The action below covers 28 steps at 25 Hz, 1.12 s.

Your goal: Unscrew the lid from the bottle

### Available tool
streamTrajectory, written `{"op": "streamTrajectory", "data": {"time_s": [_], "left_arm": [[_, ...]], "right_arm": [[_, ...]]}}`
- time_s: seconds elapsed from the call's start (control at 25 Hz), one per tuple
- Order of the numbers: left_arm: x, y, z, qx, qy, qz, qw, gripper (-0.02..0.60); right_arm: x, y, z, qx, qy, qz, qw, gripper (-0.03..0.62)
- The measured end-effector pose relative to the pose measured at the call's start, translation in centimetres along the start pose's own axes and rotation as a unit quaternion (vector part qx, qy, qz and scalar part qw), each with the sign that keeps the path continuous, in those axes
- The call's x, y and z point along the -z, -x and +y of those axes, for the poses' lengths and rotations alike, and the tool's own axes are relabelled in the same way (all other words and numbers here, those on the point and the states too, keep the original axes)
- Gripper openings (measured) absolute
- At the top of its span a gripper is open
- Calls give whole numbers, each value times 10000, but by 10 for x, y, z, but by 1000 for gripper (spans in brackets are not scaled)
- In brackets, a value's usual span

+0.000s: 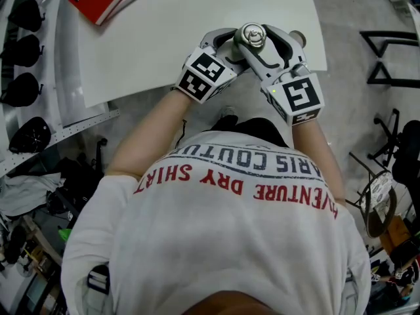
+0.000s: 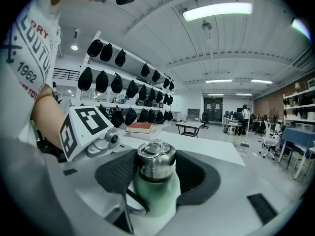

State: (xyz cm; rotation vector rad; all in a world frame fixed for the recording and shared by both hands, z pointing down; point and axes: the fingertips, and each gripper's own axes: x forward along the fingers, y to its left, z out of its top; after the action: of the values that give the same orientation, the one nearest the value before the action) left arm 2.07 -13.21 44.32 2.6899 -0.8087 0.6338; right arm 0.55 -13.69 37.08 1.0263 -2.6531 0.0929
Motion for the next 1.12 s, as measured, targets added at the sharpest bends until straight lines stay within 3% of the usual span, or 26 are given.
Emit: {"op": "streamTrajectory", "data": {"time_s": [0.52, 1.12], "left_arm": [[1, 0, 2, 974, -545, 377, 9930, 364], [1, -3, 0, 2437, -1490, 852, 9545, 364]], "right_arm": [[1, -2, 2, -1009, 535, 356, 9928, 242], [-1, 0, 2, -2378, 1151, 405, 9636, 242]]}}
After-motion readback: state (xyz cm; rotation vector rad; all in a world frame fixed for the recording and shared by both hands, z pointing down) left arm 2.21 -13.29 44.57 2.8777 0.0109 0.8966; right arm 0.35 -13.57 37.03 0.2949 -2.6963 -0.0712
